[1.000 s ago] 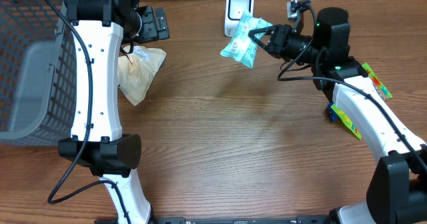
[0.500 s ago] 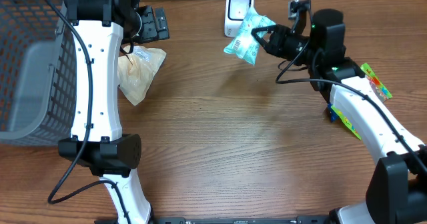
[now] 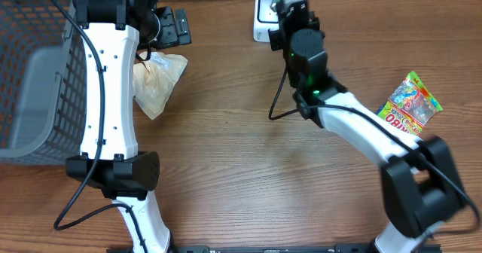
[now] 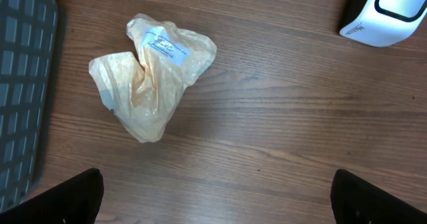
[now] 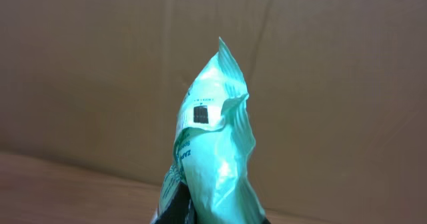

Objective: Scan the item barcode
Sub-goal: 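Hold the mint-green packet's barcode up at the scanner with the right gripper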

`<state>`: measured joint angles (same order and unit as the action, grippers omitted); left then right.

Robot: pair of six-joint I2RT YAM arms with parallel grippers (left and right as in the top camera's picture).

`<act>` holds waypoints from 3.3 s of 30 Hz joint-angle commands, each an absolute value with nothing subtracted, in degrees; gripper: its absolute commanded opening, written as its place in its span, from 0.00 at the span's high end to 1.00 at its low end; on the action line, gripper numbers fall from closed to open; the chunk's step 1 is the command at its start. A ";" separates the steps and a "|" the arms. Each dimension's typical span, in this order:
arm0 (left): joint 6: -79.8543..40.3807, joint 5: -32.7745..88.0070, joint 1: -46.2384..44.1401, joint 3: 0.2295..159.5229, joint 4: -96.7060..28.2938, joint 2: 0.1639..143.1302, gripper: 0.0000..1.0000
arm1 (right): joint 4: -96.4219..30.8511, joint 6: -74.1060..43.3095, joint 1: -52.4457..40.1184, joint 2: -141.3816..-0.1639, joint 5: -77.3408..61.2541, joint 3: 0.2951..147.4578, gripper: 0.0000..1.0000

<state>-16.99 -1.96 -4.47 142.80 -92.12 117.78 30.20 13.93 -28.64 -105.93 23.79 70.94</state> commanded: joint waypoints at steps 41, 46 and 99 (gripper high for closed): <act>-16.73 -1.89 -4.51 142.50 -92.07 116.90 0.00 | 42.11 43.68 -22.96 -131.76 6.24 93.56 0.96; -16.73 -1.87 -4.51 142.50 -92.07 116.90 0.00 | 39.94 43.68 -22.74 -136.53 6.50 99.61 0.96; -16.73 -1.89 -4.51 142.50 -92.07 116.90 0.00 | 30.30 81.47 -26.94 -136.53 15.14 99.61 0.96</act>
<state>-16.97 -1.98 -4.47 142.80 -92.12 117.78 29.85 81.28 -27.09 -136.90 14.46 97.65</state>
